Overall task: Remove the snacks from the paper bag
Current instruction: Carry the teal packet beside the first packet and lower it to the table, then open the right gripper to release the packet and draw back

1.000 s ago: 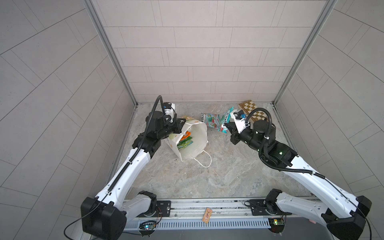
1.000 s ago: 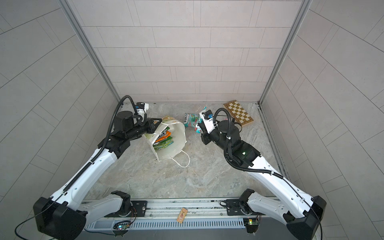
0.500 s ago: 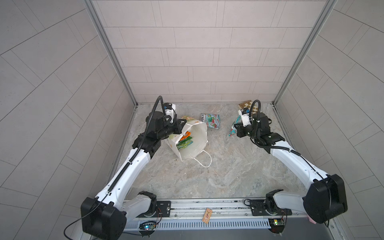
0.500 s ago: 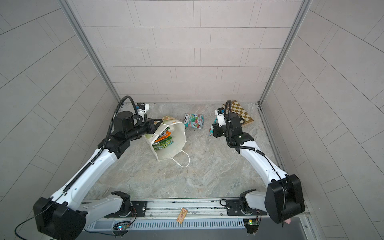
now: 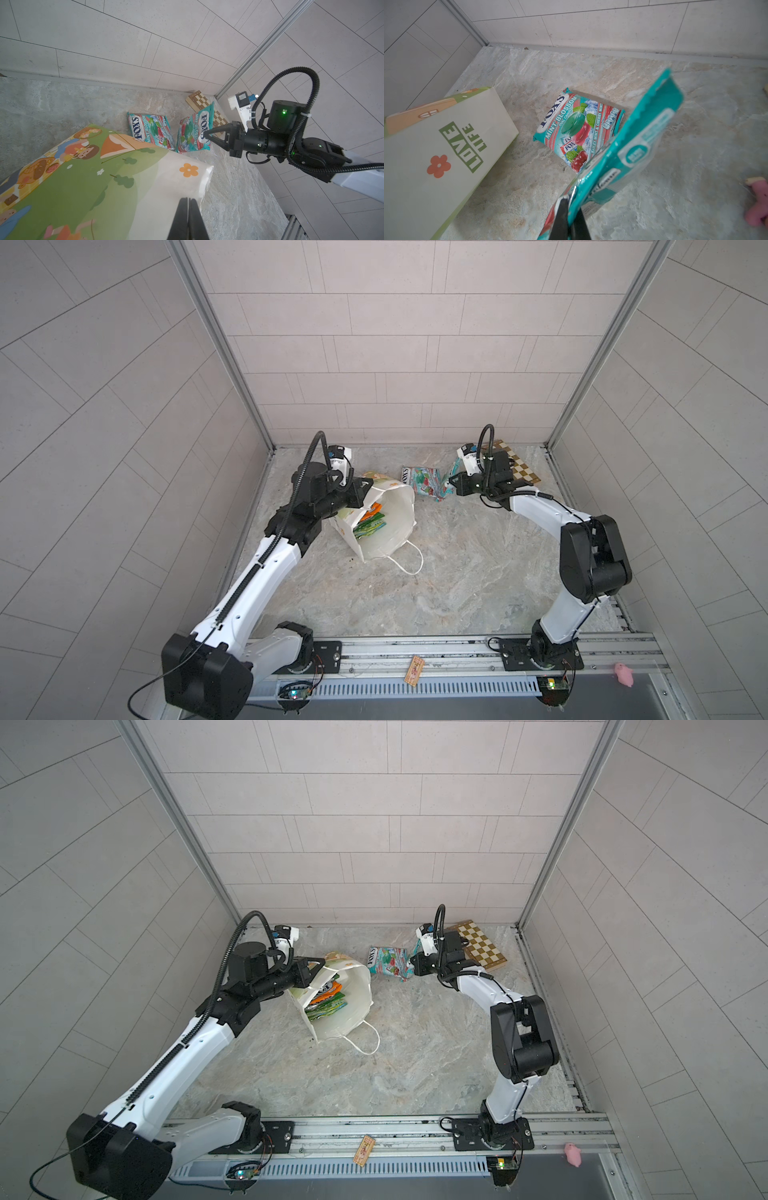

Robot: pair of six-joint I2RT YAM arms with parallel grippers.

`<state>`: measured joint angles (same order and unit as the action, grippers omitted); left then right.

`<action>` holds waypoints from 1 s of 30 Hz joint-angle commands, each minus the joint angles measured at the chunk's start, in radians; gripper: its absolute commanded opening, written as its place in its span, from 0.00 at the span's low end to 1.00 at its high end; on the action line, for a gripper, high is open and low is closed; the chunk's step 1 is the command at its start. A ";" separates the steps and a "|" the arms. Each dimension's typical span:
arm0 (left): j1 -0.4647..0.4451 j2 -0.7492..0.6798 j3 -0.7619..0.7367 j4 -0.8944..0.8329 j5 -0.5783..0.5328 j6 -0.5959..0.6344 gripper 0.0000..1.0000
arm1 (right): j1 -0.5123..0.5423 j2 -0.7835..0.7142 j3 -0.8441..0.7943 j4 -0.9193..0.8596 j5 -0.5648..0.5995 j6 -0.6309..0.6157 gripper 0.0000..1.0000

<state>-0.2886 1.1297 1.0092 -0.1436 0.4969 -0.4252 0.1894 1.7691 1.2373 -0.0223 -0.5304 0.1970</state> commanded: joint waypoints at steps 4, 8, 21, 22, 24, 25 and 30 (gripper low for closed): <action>-0.003 -0.009 0.019 -0.008 0.003 0.023 0.00 | -0.057 0.057 0.018 0.016 -0.072 0.007 0.00; -0.002 -0.009 0.019 -0.007 0.006 0.022 0.00 | -0.089 0.076 0.001 -0.017 -0.068 -0.004 0.00; -0.003 -0.002 0.020 -0.010 0.002 0.023 0.00 | -0.150 0.150 0.071 -0.225 0.068 -0.119 0.00; -0.003 -0.004 0.019 -0.009 0.003 0.023 0.00 | -0.152 0.163 0.089 -0.249 0.077 -0.120 0.00; -0.003 -0.002 0.020 -0.010 0.002 0.025 0.00 | -0.152 0.183 0.111 -0.278 0.097 -0.123 0.00; -0.002 -0.003 0.019 -0.009 0.003 0.025 0.00 | -0.152 0.189 0.117 -0.280 0.113 -0.123 0.00; -0.002 0.002 0.021 -0.012 0.005 0.026 0.00 | -0.151 0.216 0.145 -0.283 0.162 -0.127 0.00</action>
<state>-0.2886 1.1297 1.0092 -0.1497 0.4965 -0.4175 0.0364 1.9678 1.3548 -0.2714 -0.4236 0.1009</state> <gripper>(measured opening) 0.057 0.056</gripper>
